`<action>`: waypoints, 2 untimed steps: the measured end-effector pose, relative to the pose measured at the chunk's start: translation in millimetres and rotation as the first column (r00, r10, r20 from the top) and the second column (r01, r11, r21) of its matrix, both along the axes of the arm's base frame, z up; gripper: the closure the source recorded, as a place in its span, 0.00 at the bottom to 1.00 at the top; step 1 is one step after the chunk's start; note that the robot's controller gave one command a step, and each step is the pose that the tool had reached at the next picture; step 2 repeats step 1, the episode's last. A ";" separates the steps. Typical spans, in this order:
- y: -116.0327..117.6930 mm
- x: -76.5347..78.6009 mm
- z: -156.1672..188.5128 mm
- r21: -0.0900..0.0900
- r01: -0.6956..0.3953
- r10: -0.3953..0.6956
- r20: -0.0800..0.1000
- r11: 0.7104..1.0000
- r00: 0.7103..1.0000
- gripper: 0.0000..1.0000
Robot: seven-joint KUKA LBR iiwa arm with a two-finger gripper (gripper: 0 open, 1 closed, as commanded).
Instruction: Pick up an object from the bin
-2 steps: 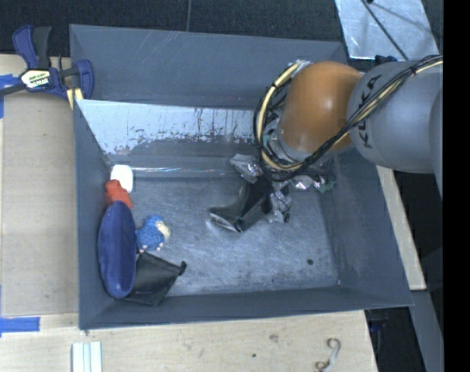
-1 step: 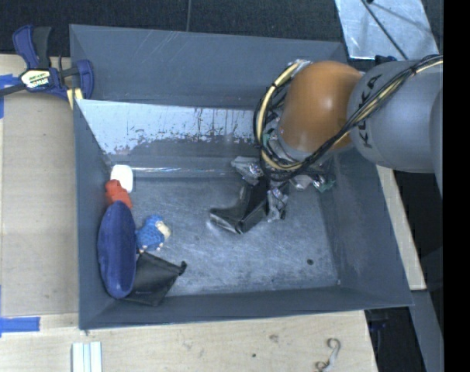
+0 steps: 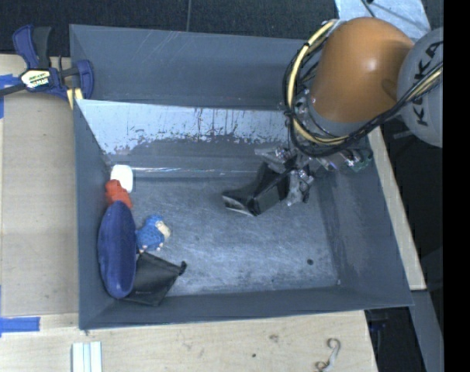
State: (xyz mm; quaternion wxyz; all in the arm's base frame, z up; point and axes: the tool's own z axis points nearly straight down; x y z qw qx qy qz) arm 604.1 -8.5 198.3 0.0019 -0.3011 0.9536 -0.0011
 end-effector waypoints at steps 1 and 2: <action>-1.5 13.4 59.5 0.001 -0.373 0.373 -0.002 0.928 0.928 1.00; -1.5 13.4 59.5 0.001 -0.373 0.373 -0.002 0.928 0.928 1.00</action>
Offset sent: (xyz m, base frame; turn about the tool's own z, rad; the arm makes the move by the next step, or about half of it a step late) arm 0.0131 -0.0008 0.0608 -0.3831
